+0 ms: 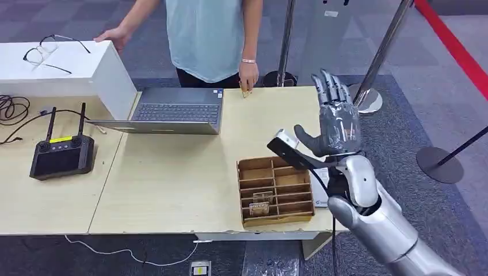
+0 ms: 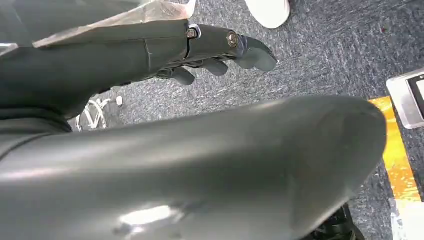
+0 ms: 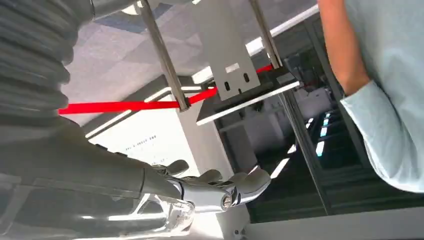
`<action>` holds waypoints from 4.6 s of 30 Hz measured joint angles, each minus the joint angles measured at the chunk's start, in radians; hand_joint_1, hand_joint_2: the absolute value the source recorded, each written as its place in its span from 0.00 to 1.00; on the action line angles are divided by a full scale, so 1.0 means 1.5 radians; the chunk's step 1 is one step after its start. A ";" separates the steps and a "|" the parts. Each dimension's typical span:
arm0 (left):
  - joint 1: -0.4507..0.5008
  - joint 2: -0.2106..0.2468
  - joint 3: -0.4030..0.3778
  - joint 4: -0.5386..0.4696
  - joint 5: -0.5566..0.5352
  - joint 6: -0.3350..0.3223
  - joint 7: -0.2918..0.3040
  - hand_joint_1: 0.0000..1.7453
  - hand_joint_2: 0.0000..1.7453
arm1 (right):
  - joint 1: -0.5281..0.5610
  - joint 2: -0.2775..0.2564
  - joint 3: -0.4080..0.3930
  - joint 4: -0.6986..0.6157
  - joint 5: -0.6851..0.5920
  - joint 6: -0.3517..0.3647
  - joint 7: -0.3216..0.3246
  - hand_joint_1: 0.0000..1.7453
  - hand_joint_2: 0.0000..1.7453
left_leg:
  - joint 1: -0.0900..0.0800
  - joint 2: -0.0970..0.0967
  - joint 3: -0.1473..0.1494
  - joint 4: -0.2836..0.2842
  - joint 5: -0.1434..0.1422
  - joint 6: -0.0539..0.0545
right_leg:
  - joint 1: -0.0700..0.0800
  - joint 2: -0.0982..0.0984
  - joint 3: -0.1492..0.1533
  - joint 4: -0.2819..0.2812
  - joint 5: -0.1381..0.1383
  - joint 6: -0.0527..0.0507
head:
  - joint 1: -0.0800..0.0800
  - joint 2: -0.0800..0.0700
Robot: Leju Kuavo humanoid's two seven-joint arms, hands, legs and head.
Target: Pass the card to the sensor for recognition and then transmit it.
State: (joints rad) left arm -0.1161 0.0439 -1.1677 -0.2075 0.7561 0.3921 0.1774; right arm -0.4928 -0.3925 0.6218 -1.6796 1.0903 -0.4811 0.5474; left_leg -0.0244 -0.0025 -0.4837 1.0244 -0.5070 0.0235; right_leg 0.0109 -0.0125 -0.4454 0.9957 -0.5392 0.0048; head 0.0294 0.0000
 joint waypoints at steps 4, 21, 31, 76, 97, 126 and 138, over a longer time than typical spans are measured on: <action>0.001 0.000 0.001 0.000 0.005 0.001 0.000 0.00 0.00 | 0.006 -0.005 -0.006 -0.016 0.008 0.005 0.004 0.00 1.00 | 0.000 0.000 0.000 0.000 0.000 0.000 | 0.000 0.000 0.000 0.000 0.000 0.000 | 0.000 0.000; 0.002 -0.002 0.003 0.000 0.011 0.010 -0.003 0.00 0.00 | 0.025 -0.012 -0.033 -0.047 -0.032 -0.007 0.024 0.00 1.00 | 0.000 0.000 0.000 0.000 0.000 0.000 | 0.000 0.000 0.000 0.000 0.000 0.000 | 0.000 0.000; 0.002 -0.002 0.003 0.000 0.010 0.011 -0.008 0.00 0.00 | 0.029 -0.009 -0.037 -0.047 -0.116 -0.029 0.014 0.00 1.00 | 0.000 0.000 0.000 0.000 0.000 0.000 | 0.000 0.000 0.000 0.000 0.000 0.000 | 0.000 0.000; 0.002 -0.001 0.003 0.000 0.004 0.012 -0.013 0.00 0.00 | 0.050 0.006 0.037 -0.035 -0.134 0.079 -0.007 0.00 1.00 | 0.000 0.000 0.000 0.000 0.000 0.000 | 0.000 0.000 0.000 0.000 0.000 0.000 | 0.000 0.000; 0.002 0.001 0.003 0.000 0.012 0.013 -0.013 0.00 0.00 | 0.058 0.005 0.076 -0.033 -0.217 0.226 -0.015 0.91 1.00 | 0.000 0.000 0.000 0.000 0.000 0.000 | 0.000 0.000 0.000 0.000 0.000 0.000 | 0.000 0.000; 0.002 0.001 0.003 0.000 0.012 0.011 -0.013 0.00 1.00 | 0.053 0.005 0.133 -0.023 -0.227 0.254 -0.012 0.72 1.00 | 0.000 0.000 0.000 0.000 0.000 0.000 | 0.000 0.000 0.000 0.000 0.000 0.000 | 0.000 0.000; 0.002 0.001 0.003 0.000 0.012 0.011 -0.012 0.00 1.00 | 0.054 0.005 0.144 -0.018 -0.229 0.257 -0.012 0.54 1.00 | 0.000 0.000 0.000 0.000 0.000 0.000 | 0.000 0.000 0.000 0.000 0.000 0.000 | 0.000 0.000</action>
State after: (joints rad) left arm -0.1131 0.0454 -1.1635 -0.2071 0.7736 0.4089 0.1598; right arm -0.4115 -0.3853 0.8380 -1.7060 0.7469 -0.0954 0.5299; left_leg -0.0244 -0.0024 -0.4842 1.0243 -0.5069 0.0235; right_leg 0.0111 -0.0125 -0.4455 0.9957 -0.5392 0.0048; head 0.0294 0.0000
